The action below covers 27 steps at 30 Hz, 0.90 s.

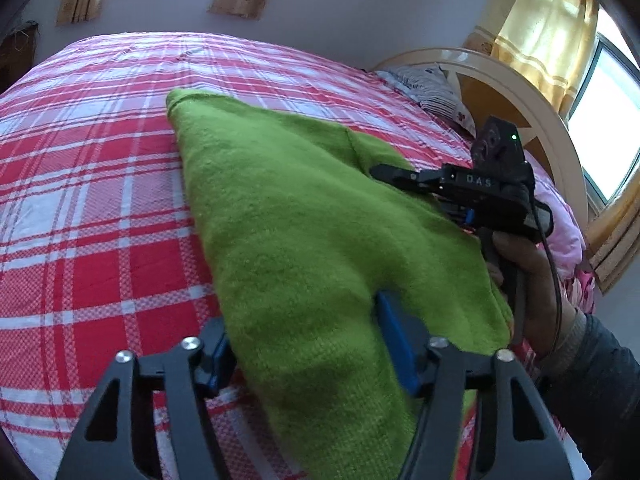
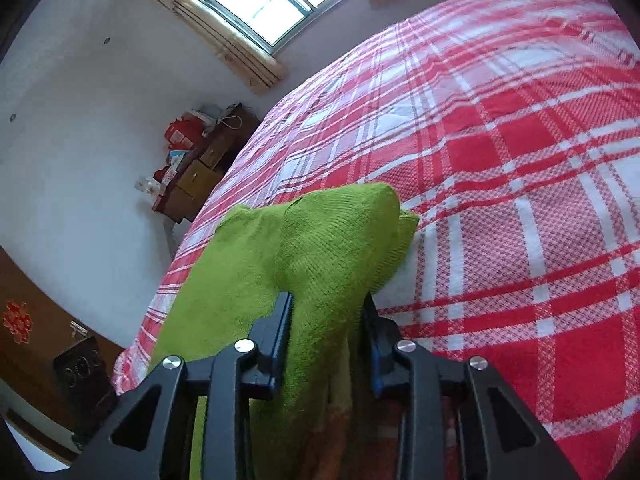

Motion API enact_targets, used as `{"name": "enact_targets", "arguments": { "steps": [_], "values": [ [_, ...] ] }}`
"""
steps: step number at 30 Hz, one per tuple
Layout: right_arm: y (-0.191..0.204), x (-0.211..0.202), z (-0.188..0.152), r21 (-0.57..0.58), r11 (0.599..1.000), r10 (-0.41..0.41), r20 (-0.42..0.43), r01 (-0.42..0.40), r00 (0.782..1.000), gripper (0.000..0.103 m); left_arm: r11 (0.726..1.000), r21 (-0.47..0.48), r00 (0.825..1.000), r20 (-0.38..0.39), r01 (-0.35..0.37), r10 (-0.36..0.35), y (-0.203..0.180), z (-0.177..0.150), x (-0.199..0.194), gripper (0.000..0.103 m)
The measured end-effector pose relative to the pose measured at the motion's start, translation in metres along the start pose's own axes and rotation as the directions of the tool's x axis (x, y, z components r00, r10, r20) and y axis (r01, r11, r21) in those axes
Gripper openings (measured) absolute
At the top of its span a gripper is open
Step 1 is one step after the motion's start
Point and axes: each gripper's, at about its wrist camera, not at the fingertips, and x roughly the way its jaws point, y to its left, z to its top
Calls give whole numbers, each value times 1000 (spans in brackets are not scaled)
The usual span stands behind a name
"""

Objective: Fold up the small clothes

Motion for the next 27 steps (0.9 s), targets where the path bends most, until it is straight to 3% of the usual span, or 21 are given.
{"name": "enact_targets", "arguments": {
  "steps": [3,6,14,27],
  "values": [
    [8,-9,-5,-34,999,-34,22,35,999,29,1000,-5,1000,15,-19,19,-1,0,-8,47],
    [18,-19,-10,-32,999,-19,49,20,999,28,999,-6,999,21,-32,32,-2,-3,-20,43],
    [59,-31,-35,-59,998,41,61,-37,997,27,997,44,997,37,-64,63,-10,-22,-58,41],
    [146,-12,-64,-158,976,156,12,-153,988,24,992,4,986,112,-123,122,13,-52,-128,40]
  ]
}}
